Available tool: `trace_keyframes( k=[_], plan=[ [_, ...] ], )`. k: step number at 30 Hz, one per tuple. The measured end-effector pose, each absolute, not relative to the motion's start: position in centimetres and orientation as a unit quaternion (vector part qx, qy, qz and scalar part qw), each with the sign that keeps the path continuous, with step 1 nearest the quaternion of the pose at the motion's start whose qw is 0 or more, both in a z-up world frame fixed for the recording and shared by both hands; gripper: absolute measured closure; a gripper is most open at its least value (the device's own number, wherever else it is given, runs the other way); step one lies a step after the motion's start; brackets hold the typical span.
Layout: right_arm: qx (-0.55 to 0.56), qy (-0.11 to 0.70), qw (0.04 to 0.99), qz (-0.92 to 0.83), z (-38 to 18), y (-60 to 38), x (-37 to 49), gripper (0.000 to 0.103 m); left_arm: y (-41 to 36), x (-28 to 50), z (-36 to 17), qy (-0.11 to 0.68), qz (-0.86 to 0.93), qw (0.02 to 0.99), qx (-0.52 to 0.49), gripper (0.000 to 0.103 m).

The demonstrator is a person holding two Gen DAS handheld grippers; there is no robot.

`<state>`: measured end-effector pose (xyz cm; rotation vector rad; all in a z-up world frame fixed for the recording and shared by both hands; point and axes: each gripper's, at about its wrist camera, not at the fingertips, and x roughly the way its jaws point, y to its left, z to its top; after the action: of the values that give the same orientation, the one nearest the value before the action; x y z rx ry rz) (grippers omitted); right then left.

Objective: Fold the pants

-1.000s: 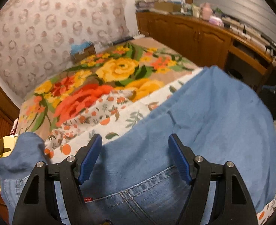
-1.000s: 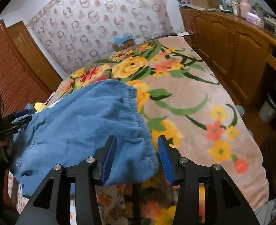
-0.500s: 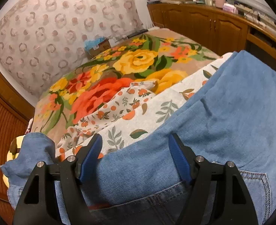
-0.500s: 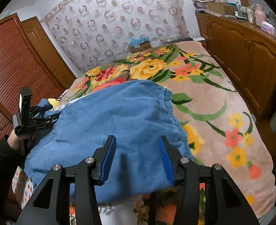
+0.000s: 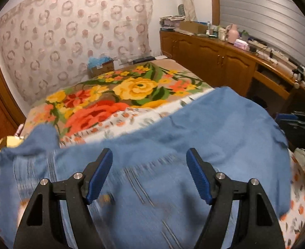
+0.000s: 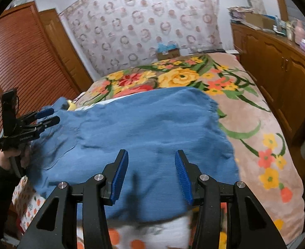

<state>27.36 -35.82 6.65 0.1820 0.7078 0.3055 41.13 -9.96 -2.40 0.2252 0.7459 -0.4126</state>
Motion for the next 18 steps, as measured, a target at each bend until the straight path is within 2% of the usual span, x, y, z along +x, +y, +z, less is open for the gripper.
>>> trace_keyframes(
  k=[10, 18],
  plan=[
    [0.008, 0.375, 0.913, 0.158, 5.0, -31.9, 27.6, 0.054, -8.2, 36.8, -6.9, 0.397, -0.169, 0.891, 0.137, 0.029],
    [-0.004, 0.396, 0.907, 0.145, 3.9, -31.7, 29.0, 0.054, -7.7, 36.7, -7.1, 0.387, -0.17, 0.899, 0.114, 0.028]
  ],
)
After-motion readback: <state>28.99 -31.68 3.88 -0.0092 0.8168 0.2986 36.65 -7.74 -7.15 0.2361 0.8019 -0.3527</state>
